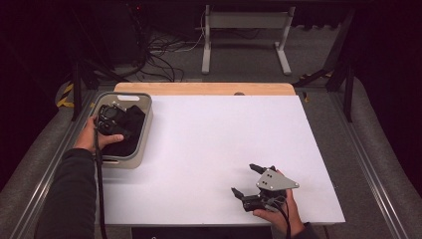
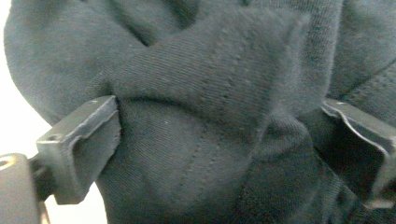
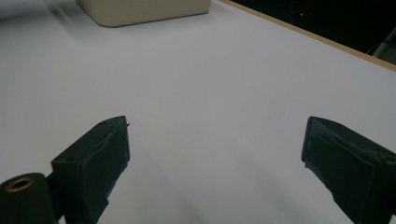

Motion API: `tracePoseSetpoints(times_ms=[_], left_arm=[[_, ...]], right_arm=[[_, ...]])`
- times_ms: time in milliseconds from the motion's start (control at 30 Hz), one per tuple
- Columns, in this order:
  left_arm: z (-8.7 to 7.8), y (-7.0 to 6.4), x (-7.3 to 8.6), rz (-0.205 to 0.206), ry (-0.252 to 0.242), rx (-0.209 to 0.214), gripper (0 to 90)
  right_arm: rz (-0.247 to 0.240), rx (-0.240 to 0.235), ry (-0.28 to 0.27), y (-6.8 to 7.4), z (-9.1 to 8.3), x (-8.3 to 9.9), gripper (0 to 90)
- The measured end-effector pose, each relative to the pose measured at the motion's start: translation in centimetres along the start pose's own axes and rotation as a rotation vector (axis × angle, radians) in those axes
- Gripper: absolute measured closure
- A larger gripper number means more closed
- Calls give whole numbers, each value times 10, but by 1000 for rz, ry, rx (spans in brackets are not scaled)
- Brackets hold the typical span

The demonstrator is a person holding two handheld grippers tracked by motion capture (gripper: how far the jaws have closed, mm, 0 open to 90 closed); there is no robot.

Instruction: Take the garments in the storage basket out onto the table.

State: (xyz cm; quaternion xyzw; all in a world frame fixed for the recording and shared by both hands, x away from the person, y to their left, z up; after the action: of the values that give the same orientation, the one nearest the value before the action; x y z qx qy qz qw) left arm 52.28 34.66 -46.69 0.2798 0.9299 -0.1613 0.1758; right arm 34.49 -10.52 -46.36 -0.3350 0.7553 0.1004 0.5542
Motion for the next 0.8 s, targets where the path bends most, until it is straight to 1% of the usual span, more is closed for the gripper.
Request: tracePoseSetpoints(times_ms=[67,133,167,200,233,300,333,367,400,467,500,533,567,600,633,667,700,733,767,800], left_arm=[[2,1,1,-18,9,26,82],[3,-1,2,-37,5,67,157],[3,-1,2,-41,7,73,191],[2,-2,2,-40,5,94,225],[2,-2,1,-31,6,110,296],[1,-4,1,-32,-3,127,399],[1,-5,1,-31,-2,135,468],[0,-5,1,-26,-3,134,499],[-1,-6,1,-24,-7,130,499],[-2,-6,0,-12,-7,117,559],[-6,-6,-1,5,-17,89,604],[-6,-6,-1,5,-17,89,628],[-9,-7,-2,11,-29,65,628],[-12,-7,-2,17,-39,42,665],[-14,-7,-3,24,-53,22,685],[-17,-8,-4,27,-70,13,699],[-24,-9,-5,26,-119,-16,703],[-27,-9,-5,22,-143,-24,707],[-27,-9,-5,22,-143,-24,710],[-32,-10,-6,26,-178,-43,710]], right_arm=[[-3,-4,3,1,0,0,81],[-6,-9,6,2,0,1,85],[-5,-13,8,3,1,1,86],[-5,-16,12,4,1,1,87],[-6,-18,14,4,2,2,90],[-9,-20,20,4,2,3,94],[-6,-21,22,4,3,3,99],[-4,-22,23,4,3,3,100],[-4,-22,23,4,3,3,100],[-5,-23,28,4,3,4,103],[-5,-26,32,5,4,4,105],[-5,-26,32,5,4,4,105],[-6,-25,34,5,4,5,105],[-5,-25,34,5,4,5,106],[-4,-26,33,5,4,4,107],[-5,-20,31,4,4,4,107],[-6,-19,31,4,4,4,108],[-6,-17,31,3,4,5,108],[-6,-17,31,3,4,5,108],[-5,-15,32,3,4,5,108]])
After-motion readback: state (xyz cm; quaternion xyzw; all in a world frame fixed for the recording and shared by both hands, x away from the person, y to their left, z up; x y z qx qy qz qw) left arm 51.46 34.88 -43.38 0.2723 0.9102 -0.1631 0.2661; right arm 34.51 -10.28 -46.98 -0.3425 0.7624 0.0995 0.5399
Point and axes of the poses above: each handheld gripper's, and its own axes: z roughly forward along the jaws, x roughly out of its underside, y roughly to its left, the point moved 6 cm from there along z, roughly forward along the jaws, and after that the axes turned 14 degrees about x, right-handed, at the moved point
